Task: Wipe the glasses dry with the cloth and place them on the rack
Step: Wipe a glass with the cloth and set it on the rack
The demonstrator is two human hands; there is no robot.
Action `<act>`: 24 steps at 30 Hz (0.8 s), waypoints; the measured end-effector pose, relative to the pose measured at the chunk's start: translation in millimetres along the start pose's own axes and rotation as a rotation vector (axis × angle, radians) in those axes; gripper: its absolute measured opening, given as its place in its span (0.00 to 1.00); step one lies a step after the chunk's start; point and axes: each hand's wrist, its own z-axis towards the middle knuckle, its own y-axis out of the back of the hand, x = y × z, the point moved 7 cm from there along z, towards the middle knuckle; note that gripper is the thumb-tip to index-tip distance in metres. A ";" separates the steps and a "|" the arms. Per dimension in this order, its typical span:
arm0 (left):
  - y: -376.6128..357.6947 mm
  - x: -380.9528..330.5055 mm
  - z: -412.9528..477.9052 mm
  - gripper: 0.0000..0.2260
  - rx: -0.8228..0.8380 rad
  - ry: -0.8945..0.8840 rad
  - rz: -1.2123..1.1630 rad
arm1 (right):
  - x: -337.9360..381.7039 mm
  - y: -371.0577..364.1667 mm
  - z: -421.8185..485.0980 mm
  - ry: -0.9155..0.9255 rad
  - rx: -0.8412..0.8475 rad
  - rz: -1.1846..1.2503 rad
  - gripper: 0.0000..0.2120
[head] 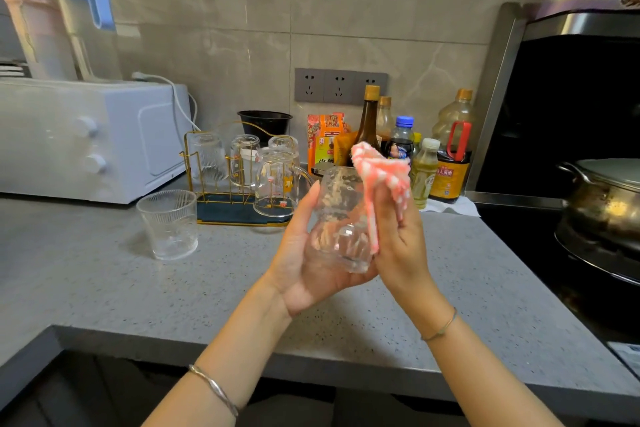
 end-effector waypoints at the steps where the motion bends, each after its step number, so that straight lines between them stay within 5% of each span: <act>1: 2.3 1.6 0.8 0.30 -0.014 0.002 -0.007 | -1.4 0.1 2.1 -0.020 -0.014 0.000 0.20; 6: 8.5 -0.1 3.4 0.29 -0.105 -0.007 0.052 | -0.4 3.5 10.5 0.007 -0.035 -0.026 0.12; 12: 0.2 -9.2 -1.3 0.23 -0.174 -0.166 0.290 | -0.1 7.1 14.9 0.074 -0.027 -0.187 0.20; 24: 0.3 -11.2 0.1 0.27 -0.088 -0.150 0.026 | -5.8 -23.0 -38.1 0.506 0.346 -0.694 0.24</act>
